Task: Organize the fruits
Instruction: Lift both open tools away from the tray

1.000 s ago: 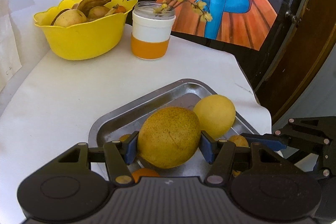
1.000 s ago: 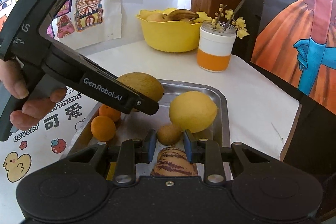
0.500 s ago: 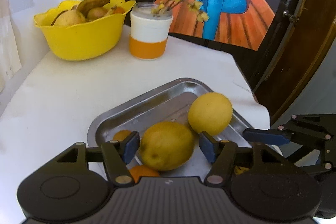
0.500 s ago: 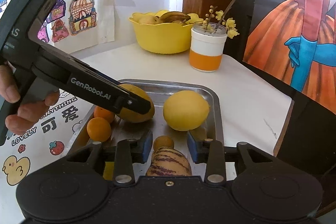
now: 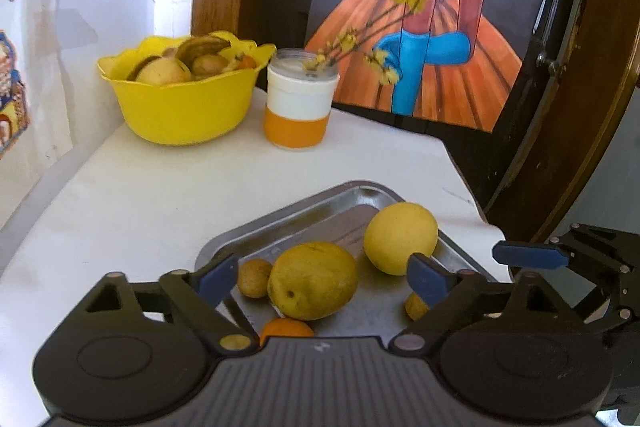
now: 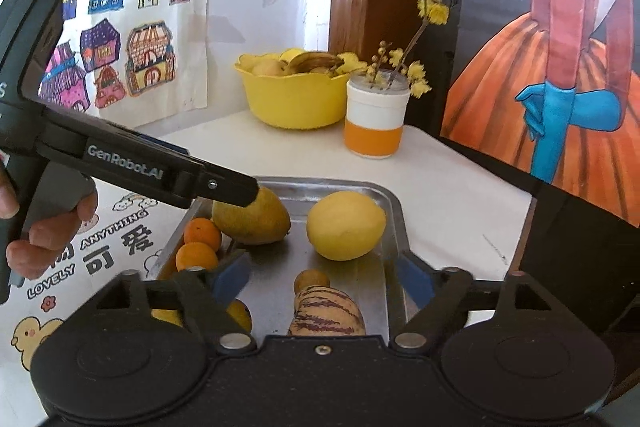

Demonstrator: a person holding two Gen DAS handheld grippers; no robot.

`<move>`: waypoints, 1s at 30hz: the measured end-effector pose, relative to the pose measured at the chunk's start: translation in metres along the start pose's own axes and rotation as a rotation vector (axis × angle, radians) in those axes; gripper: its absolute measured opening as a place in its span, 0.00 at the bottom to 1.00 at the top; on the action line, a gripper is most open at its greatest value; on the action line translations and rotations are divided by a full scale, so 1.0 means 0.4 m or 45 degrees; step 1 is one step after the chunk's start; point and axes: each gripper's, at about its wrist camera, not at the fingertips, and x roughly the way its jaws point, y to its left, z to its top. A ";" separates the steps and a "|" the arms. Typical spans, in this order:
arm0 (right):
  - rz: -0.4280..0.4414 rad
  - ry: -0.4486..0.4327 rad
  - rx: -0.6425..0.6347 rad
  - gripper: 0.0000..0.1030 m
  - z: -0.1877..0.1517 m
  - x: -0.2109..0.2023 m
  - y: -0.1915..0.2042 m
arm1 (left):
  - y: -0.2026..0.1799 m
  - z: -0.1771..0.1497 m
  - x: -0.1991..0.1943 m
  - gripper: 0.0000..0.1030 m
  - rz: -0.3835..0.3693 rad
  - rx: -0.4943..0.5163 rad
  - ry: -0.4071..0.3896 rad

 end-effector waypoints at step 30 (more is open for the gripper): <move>-0.026 -0.183 0.096 0.99 -0.055 -0.247 0.168 | 0.049 -0.197 -0.304 0.99 0.270 -0.166 -0.172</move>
